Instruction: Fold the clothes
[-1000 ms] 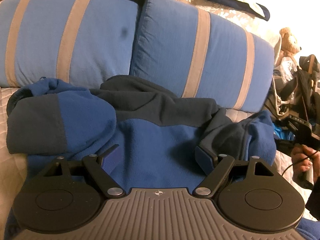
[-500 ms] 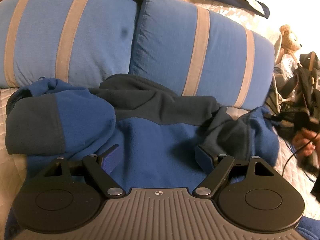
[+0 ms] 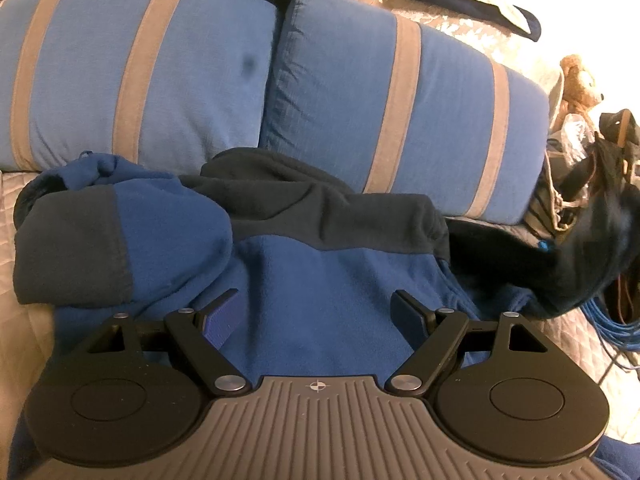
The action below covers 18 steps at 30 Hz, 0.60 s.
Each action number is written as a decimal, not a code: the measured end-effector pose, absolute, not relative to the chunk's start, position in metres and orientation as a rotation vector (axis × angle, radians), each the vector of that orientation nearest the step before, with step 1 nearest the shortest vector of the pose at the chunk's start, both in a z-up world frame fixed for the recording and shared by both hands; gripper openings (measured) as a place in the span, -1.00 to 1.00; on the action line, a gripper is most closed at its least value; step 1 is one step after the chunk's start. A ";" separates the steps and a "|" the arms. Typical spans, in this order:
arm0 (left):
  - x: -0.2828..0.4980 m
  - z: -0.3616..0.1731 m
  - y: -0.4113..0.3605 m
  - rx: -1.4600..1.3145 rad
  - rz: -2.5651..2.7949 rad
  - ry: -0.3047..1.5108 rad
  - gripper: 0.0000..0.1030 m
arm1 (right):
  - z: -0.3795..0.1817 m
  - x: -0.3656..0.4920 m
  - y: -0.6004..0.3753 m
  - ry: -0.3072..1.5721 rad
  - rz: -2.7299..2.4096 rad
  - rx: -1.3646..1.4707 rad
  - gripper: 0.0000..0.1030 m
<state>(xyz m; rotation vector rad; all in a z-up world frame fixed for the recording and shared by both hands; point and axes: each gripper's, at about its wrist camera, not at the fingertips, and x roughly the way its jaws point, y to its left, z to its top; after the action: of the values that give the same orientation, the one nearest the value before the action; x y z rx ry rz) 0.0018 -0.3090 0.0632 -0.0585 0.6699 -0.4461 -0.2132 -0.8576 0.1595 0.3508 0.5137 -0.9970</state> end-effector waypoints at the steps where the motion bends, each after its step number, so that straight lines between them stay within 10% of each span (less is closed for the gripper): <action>1: 0.001 0.063 -0.309 -0.060 -0.448 0.668 0.57 | 0.145 -0.226 -0.865 0.559 -1.052 0.388 -0.88; 18: 0.000 0.062 -0.309 -0.053 -0.450 0.685 0.57 | 0.123 -0.305 -0.844 0.597 -1.180 0.164 -0.89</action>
<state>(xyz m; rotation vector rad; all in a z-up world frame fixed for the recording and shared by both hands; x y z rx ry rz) 0.0002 -0.3091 0.0618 -0.0533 0.6853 -0.4500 -0.3050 -0.8443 0.1235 0.1640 0.5967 -1.1796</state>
